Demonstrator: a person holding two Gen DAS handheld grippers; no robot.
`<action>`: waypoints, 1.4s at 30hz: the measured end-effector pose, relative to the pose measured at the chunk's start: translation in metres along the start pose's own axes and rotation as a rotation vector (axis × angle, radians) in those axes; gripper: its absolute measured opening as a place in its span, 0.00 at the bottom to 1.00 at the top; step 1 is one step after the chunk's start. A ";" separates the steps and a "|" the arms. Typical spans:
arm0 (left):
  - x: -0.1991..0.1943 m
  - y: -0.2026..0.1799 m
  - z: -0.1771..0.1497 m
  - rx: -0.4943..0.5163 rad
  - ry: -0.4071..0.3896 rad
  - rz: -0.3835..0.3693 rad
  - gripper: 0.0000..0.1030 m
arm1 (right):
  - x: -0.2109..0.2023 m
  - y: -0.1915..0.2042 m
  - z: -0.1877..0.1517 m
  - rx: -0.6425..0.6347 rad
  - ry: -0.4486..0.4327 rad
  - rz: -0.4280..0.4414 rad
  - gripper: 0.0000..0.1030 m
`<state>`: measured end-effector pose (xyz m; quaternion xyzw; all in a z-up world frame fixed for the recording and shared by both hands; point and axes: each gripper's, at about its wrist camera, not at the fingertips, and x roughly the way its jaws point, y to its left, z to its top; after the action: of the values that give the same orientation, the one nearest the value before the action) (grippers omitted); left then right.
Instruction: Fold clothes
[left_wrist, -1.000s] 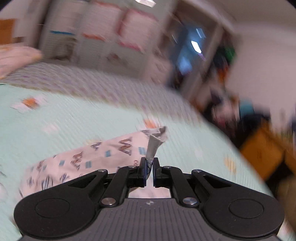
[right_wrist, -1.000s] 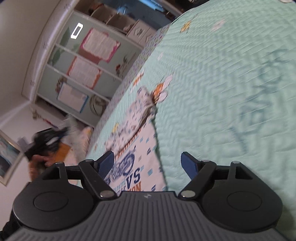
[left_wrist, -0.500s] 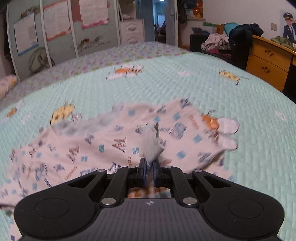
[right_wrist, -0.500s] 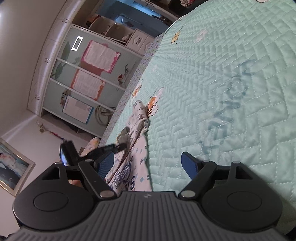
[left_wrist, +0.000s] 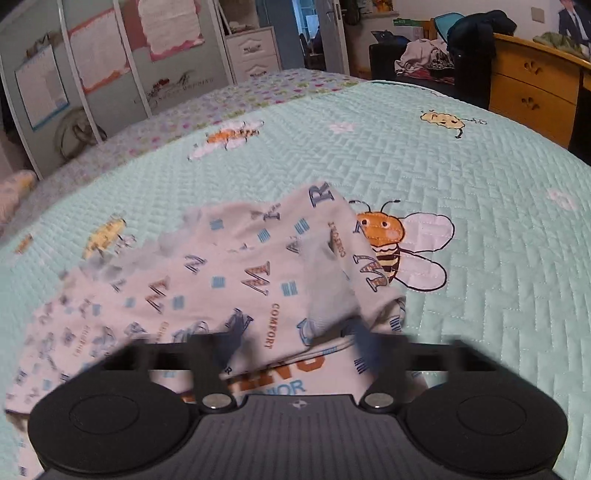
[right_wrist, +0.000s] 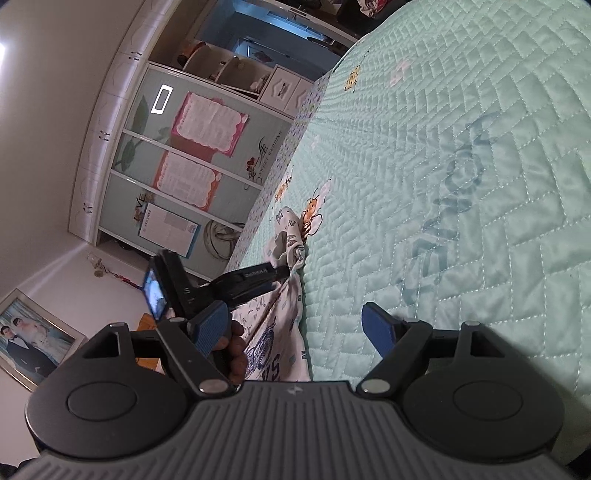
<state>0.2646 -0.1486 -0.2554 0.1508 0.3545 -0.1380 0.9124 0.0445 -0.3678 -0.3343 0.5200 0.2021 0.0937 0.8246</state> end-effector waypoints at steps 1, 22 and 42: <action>-0.005 0.000 0.000 0.013 -0.010 0.001 0.88 | 0.000 0.001 0.000 -0.003 0.000 0.001 0.78; -0.228 0.244 -0.254 -0.683 0.067 0.055 0.99 | -0.010 0.036 -0.050 0.053 0.126 0.015 0.79; -0.263 0.266 -0.311 -0.750 -0.055 0.011 0.99 | 0.322 0.187 -0.129 0.189 0.359 0.146 0.84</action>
<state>-0.0148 0.2494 -0.2456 -0.1957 0.3548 0.0023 0.9142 0.2892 -0.0619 -0.2921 0.5831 0.3155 0.2248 0.7141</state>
